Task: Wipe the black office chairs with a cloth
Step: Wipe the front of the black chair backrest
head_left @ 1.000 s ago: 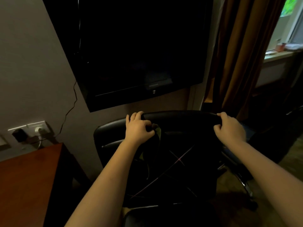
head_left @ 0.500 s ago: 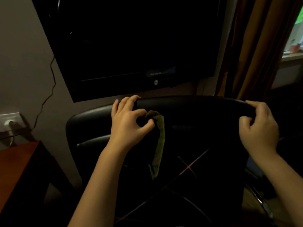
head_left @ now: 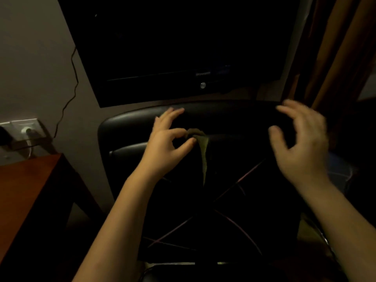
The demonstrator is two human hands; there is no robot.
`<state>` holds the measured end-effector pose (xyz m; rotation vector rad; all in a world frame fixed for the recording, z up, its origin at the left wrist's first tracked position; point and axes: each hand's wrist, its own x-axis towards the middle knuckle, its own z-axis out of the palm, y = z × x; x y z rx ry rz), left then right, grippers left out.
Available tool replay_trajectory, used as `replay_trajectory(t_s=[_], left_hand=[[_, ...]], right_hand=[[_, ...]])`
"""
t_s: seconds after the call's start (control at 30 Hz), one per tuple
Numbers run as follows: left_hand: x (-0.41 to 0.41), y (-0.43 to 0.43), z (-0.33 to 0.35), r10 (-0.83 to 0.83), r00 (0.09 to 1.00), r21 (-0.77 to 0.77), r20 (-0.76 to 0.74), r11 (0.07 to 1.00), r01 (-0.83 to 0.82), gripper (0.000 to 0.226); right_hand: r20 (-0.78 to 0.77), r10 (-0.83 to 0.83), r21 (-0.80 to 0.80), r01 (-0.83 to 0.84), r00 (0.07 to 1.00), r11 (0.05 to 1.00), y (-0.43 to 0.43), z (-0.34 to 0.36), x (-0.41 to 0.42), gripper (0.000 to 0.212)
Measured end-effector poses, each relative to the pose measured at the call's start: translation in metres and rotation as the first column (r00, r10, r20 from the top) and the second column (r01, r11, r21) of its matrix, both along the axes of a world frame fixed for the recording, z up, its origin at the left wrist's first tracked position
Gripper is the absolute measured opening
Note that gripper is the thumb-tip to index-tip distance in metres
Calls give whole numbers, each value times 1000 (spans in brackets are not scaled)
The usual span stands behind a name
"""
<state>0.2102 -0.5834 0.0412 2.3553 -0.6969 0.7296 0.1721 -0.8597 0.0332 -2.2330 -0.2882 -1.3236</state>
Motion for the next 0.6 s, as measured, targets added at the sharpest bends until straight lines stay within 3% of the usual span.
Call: replay_trajectory(t_s=[0.07, 0.1, 0.17, 0.2, 0.27, 0.37, 0.43, 0.6], left_hand=[[-11, -11, -6, -104, 994, -29, -28, 994, 103, 43], [-16, -16, -6, -154, 985, -48, -73, 987, 151, 46], [-22, -24, -4, -240, 955, -114, -175, 968, 223, 46], [-24, -26, -3, -265, 942, -141, -207, 961, 240, 40], [-25, -30, -1, -251, 941, -110, -226, 967, 231, 26], [-24, -34, -1, -237, 951, -72, -199, 971, 227, 23], [-23, -36, -3, -248, 958, -113, -147, 966, 233, 27], [-22, -36, -9, -102, 994, -109, 26, 989, 104, 22]], right_hand=[[-233, 327, 56, -324, 916, 945, 29, 3, -13, 54], [-388, 459, 145, -438, 800, 887, 40, 5, -18, 63], [-624, 590, 319, -523, 511, 790, 51, 5, -25, 78], [-671, 630, 400, -524, 391, 752, 52, 4, -27, 80], [-643, 706, 517, -512, 297, 686, 48, -3, -28, 75], [-593, 734, 592, -438, 331, 676, 38, -7, -29, 46], [-572, 713, 598, -389, 407, 701, 27, -4, -29, 26], [-399, 516, 616, -195, 758, 763, -15, 14, -26, 32]])
